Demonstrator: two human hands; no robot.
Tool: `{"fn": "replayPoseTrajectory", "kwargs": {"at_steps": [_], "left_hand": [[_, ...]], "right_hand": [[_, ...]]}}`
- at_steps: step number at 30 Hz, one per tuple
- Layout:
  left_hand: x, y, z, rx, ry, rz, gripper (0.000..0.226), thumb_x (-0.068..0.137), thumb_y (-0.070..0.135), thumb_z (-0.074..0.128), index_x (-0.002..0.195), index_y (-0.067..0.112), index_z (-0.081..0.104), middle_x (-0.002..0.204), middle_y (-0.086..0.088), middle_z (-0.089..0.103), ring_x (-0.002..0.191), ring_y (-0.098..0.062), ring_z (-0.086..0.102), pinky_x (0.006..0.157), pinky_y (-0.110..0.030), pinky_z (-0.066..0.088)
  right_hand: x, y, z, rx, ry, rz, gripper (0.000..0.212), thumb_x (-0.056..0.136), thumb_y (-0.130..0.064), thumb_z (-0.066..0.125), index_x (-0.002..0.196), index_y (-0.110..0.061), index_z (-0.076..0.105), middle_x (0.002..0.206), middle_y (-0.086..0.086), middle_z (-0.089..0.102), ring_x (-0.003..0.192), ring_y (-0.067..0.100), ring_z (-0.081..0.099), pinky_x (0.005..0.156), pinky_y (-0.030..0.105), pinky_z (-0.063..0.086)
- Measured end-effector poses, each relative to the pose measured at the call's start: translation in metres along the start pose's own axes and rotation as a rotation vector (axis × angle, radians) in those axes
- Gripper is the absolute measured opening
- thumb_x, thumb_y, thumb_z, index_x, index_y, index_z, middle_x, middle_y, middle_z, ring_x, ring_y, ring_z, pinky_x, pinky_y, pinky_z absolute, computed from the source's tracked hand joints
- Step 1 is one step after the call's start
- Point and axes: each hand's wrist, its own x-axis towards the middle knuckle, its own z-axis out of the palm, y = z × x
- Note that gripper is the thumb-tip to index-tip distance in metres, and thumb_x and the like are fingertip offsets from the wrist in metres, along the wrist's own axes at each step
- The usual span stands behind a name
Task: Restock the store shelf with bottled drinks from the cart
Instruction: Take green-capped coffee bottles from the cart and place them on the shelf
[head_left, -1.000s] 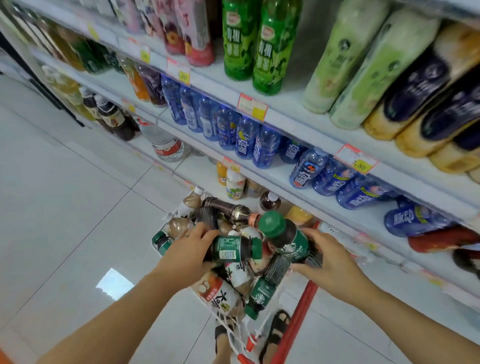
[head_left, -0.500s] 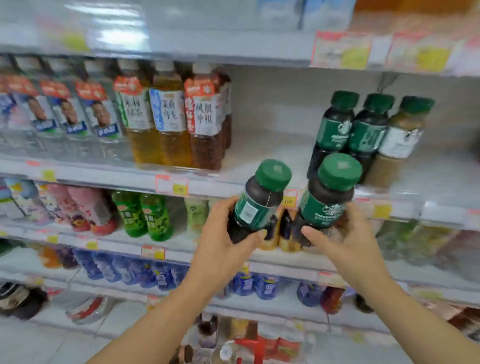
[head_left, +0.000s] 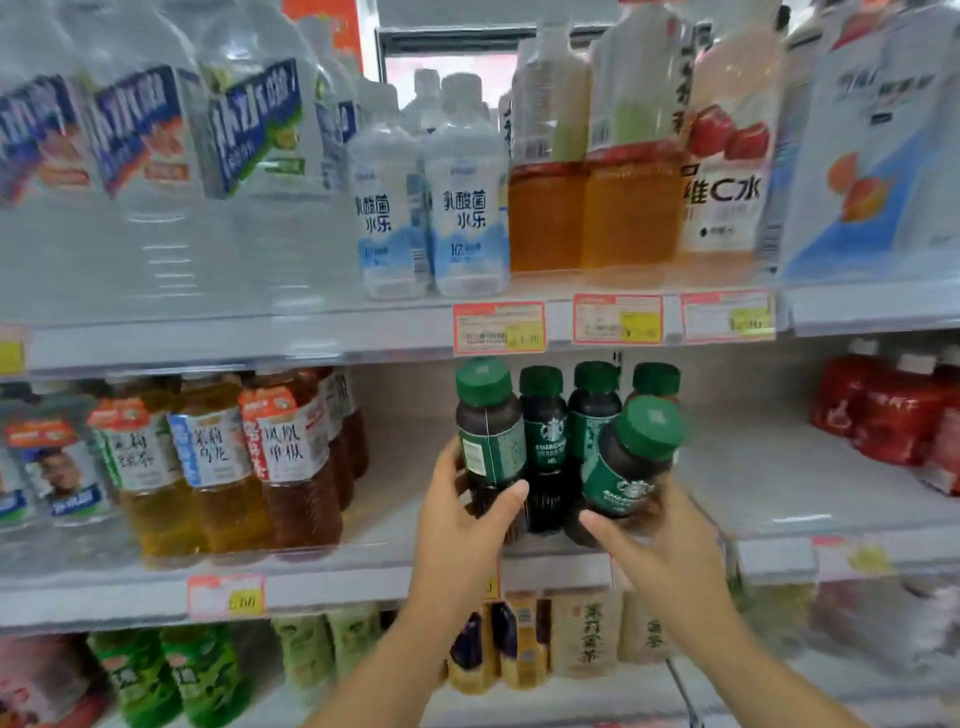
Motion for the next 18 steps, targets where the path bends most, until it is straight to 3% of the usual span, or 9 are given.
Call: {"fn": "replayPoseTrajectory", "kwargs": {"at_steps": [2, 5, 10, 14, 18], "left_hand": [[-0.001, -0.001, 0.008, -0.004, -0.027, -0.005, 0.057, 0.078, 0.033, 0.072, 0.127, 0.041, 0.043, 0.117, 0.027, 0.057, 0.108, 0.009, 0.052, 0.089, -0.022, 0.049], [0.004, 0.001, 0.019, -0.025, -0.043, -0.004, 0.057, 0.079, 0.026, 0.072, 0.127, 0.037, 0.044, 0.119, 0.024, 0.058, 0.109, 0.007, 0.053, 0.095, -0.03, 0.048], [0.015, 0.0, 0.032, -0.033, -0.011, -0.004, 0.051, 0.079, 0.022, 0.072, 0.113, 0.049, 0.044, 0.108, 0.033, 0.057, 0.102, 0.014, 0.052, 0.086, -0.017, 0.046], [0.029, -0.004, 0.041, -0.02, 0.018, -0.024, 0.049, 0.08, 0.017, 0.071, 0.104, 0.051, 0.046, 0.105, 0.027, 0.06, 0.097, 0.016, 0.053, 0.079, -0.009, 0.043], [0.04, -0.013, 0.045, 0.011, 0.013, -0.06, 0.048, 0.08, 0.015, 0.07, 0.101, 0.05, 0.044, 0.101, 0.026, 0.058, 0.091, 0.022, 0.051, 0.069, 0.0, 0.039]], "right_hand": [[0.007, 0.004, 0.004, -0.016, -0.004, -0.009, 0.056, 0.069, -0.032, 0.078, 0.116, -0.04, 0.049, 0.112, -0.021, 0.058, 0.104, -0.012, 0.053, 0.082, 0.009, 0.042], [0.017, 0.007, 0.007, -0.059, 0.032, -0.045, 0.054, 0.07, -0.03, 0.078, 0.108, -0.05, 0.047, 0.111, -0.026, 0.056, 0.105, -0.012, 0.051, 0.084, 0.013, 0.043], [0.031, 0.008, 0.014, -0.09, 0.041, -0.049, 0.054, 0.074, -0.028, 0.075, 0.12, -0.041, 0.049, 0.114, -0.02, 0.06, 0.107, 0.003, 0.056, 0.09, 0.037, 0.05], [0.035, 0.012, 0.024, -0.142, 0.066, -0.041, 0.058, 0.075, -0.026, 0.074, 0.127, -0.03, 0.047, 0.118, -0.015, 0.059, 0.111, 0.006, 0.054, 0.093, 0.037, 0.049], [0.031, 0.02, 0.03, -0.237, 0.071, -0.024, 0.066, 0.078, -0.026, 0.072, 0.135, -0.027, 0.04, 0.126, -0.01, 0.056, 0.117, 0.01, 0.052, 0.091, 0.024, 0.043]]}}
